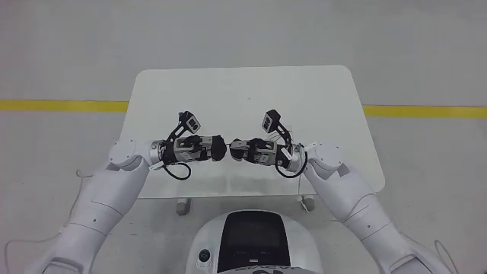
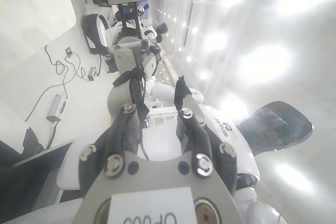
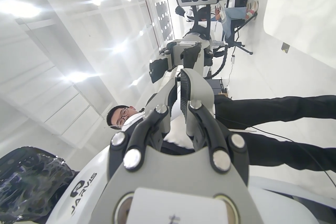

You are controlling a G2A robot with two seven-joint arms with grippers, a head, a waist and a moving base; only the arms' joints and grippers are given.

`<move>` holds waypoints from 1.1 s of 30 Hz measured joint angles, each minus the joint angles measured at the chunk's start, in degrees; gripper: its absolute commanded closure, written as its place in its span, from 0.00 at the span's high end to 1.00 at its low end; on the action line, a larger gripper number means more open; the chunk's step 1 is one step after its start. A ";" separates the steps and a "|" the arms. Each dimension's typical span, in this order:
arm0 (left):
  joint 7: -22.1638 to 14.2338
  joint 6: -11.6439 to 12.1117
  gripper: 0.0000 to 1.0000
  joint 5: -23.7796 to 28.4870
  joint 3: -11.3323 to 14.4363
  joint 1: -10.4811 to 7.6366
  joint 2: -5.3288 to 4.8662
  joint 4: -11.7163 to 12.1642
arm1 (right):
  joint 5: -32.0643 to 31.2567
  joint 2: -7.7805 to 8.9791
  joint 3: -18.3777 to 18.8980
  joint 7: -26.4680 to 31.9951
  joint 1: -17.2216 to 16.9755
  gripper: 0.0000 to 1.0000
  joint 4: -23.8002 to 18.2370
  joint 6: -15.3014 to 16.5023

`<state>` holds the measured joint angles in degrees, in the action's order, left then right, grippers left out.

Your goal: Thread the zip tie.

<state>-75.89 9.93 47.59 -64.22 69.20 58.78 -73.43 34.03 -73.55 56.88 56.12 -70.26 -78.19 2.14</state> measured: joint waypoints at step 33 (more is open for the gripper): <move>-0.09 -0.40 0.14 -0.68 1.11 -0.55 -0.29 1.00 | 1.11 -0.15 -1.82 1.48 1.43 0.00 1.16 -0.52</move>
<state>-75.98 9.52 46.91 -63.12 68.66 58.49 -72.43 35.14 -73.71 55.06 57.60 -68.83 -77.03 1.62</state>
